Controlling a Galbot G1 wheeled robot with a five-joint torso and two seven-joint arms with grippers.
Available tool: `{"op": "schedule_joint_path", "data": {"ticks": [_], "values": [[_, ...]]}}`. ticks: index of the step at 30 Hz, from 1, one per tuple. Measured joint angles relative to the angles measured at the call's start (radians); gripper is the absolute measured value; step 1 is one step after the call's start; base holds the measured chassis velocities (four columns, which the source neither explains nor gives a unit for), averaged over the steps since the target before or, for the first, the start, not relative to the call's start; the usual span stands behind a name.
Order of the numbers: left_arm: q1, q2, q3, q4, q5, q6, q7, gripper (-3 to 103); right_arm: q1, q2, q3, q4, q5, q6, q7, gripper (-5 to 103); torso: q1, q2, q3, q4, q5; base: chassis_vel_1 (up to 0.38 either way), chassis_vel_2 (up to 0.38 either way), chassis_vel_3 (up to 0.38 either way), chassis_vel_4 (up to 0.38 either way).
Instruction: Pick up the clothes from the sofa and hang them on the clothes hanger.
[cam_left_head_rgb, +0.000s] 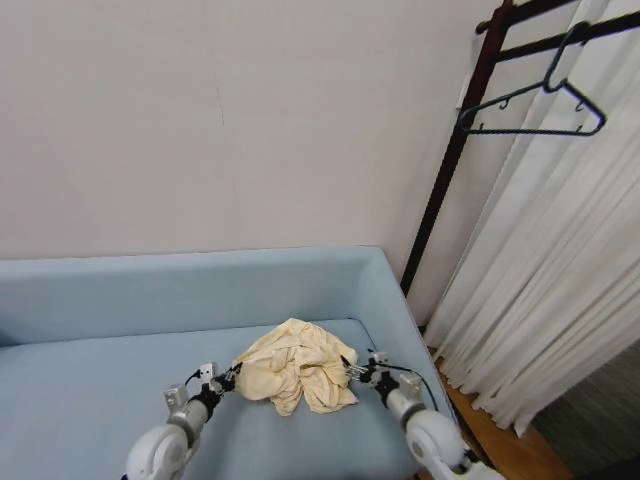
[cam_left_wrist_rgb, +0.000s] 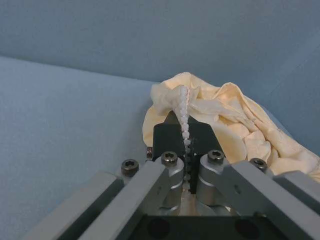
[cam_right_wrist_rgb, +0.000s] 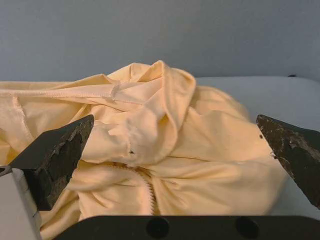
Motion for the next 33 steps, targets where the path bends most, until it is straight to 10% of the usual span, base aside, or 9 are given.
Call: {"op": "schedule_joint_path", "data": {"ticks": [24,33], "values": [[-0.009,0.072,-0.030,-0.041,-0.046,0.011,-0.020,1,0.101,0.129,-0.113,-0.172,0.218,-0.039,0.085,79,0.000,0.000,0.000,-0.0006,0.0003,0.000,0.000,0.000,0.000],[-0.008,0.065,-0.025,-0.037,-0.046,0.011,-0.014,1,0.168,0.154,-0.135,-0.214,0.204,-0.027,0.089,44,0.000,0.000,0.000,-0.0006,0.0004,0.000,0.000,0.000,0.000]]}}
